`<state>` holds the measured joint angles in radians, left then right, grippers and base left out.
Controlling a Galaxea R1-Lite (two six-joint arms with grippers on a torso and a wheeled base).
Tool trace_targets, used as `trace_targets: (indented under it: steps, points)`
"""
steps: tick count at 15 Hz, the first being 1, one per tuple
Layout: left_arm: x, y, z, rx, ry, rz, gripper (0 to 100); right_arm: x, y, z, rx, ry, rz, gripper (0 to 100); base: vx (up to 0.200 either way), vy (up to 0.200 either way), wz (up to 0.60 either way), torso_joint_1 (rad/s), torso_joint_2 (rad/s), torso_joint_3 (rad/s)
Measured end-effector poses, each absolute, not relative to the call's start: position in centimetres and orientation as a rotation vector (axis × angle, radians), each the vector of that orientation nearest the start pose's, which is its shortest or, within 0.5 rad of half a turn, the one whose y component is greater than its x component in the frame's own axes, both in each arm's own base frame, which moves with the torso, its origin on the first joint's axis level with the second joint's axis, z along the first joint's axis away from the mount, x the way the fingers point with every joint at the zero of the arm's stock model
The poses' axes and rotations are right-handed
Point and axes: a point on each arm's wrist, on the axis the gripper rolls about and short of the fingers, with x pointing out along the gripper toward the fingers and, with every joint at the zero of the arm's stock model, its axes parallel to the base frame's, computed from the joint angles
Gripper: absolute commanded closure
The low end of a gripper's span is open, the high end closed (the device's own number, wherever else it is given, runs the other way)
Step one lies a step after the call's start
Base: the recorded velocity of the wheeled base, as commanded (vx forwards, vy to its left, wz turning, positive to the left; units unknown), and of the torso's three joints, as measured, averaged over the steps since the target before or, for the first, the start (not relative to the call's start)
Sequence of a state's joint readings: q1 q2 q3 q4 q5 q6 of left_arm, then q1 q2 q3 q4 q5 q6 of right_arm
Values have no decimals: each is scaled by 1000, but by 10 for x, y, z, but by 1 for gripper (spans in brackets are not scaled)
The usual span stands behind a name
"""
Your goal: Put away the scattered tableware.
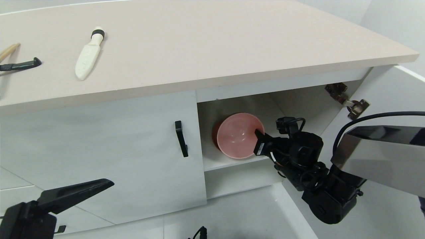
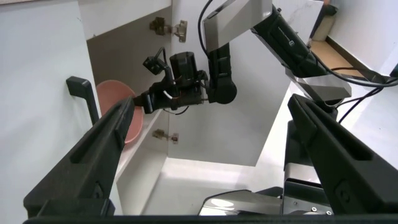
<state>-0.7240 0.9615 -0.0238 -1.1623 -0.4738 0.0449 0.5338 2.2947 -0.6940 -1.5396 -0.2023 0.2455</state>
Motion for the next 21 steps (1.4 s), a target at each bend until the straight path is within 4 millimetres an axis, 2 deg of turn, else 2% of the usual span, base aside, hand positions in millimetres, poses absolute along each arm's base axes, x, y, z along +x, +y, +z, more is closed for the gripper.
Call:
trace_targets:
  steps: [11,12,21]
  points:
    - [62,-66,173,11,-265,-1172,0,323,185,34,217,112,316,100,0,0,0,0,0,0]
    - [62,-66,173,11,-265,-1172,0,323,185,33,220,113,314,0,0,0,0,0,0,0]
    - [62,-66,173,11,-265,-1171,0,326,190,34,225,83,319,0,0,0,0,0,0,0]
